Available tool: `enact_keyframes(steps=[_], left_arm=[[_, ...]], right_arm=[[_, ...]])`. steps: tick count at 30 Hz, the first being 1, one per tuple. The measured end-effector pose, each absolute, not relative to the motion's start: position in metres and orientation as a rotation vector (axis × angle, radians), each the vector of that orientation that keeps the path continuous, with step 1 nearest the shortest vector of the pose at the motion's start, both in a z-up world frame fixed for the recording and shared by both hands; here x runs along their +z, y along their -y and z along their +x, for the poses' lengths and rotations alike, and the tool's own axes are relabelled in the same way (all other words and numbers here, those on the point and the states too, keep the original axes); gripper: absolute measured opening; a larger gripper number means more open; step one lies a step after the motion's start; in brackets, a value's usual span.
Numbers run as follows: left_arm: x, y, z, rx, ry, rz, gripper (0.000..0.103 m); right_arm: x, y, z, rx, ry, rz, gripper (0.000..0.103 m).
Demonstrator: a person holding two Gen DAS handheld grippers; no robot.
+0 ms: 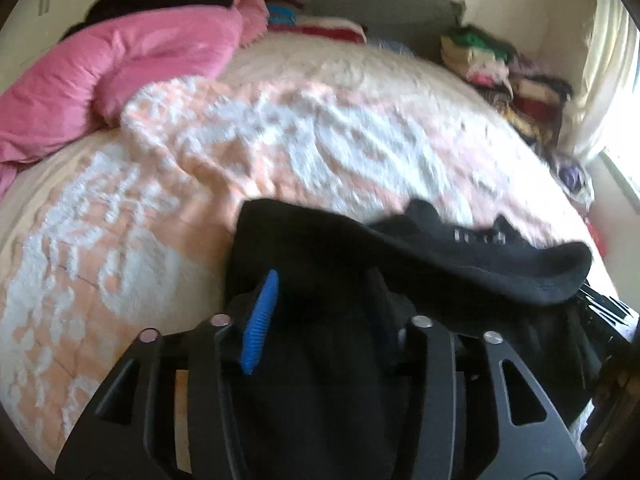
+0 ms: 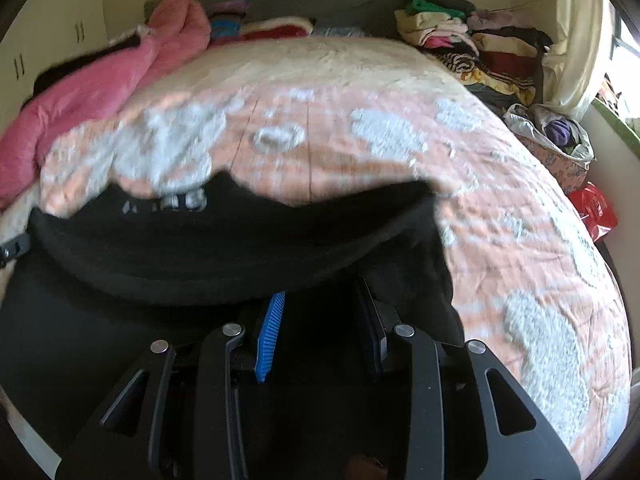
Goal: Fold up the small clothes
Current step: 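Lift the folded edge with both grippers and fold it over toward the collar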
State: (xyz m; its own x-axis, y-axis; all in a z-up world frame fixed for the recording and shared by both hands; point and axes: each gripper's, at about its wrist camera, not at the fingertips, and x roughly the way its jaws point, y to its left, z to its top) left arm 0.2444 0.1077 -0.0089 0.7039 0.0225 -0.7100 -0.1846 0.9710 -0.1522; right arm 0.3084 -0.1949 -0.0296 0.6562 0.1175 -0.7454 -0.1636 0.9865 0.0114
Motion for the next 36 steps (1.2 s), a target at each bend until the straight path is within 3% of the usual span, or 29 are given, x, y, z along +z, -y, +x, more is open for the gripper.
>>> enact_keyframes(steps=[2, 4, 6, 8, 15, 16, 17, 18, 19, 22, 36], left_arm=[[-0.001, -0.117, 0.239, 0.119, -0.752, -0.217, 0.051], [0.003, -0.124, 0.237, 0.131, -0.741, -0.213, 0.066], [0.005, -0.133, 0.235, 0.163, -0.739, -0.205, 0.075], [0.001, -0.14, 0.238, 0.158, -0.756, -0.22, 0.076], [-0.02, -0.151, 0.249, 0.109, -0.831, -0.265, 0.075], [-0.021, -0.152, 0.249, 0.103, -0.829, -0.267, 0.069], [-0.022, -0.151, 0.249, 0.096, -0.827, -0.269, 0.062], [-0.022, -0.151, 0.249, 0.085, -0.825, -0.268, 0.045], [-0.022, -0.148, 0.249, 0.082, -0.821, -0.257, 0.027], [-0.018, -0.139, 0.247, 0.07, -0.806, -0.2, 0.003], [0.014, -0.146, 0.241, 0.108, -0.653, -0.19, 0.003]], right_arm=[[-0.022, 0.205, 0.31, 0.117, -0.818, -0.05, 0.034], [-0.016, 0.218, 0.311, 0.085, -0.8, -0.025, 0.034], [-0.012, 0.231, 0.313, 0.061, -0.799, -0.015, 0.044], [-0.012, 0.237, 0.316, 0.055, -0.806, -0.024, 0.049], [-0.028, 0.241, 0.335, 0.06, -0.86, -0.033, 0.048], [-0.03, 0.24, 0.337, 0.064, -0.862, -0.03, 0.047], [-0.032, 0.238, 0.339, 0.072, -0.867, -0.028, 0.032], [-0.036, 0.237, 0.34, 0.083, -0.876, -0.024, 0.016], [-0.037, 0.237, 0.34, 0.086, -0.877, -0.015, 0.014], [-0.033, 0.241, 0.333, 0.095, -0.843, 0.028, 0.008], [0.008, 0.263, 0.323, 0.102, -0.695, 0.141, 0.007]])
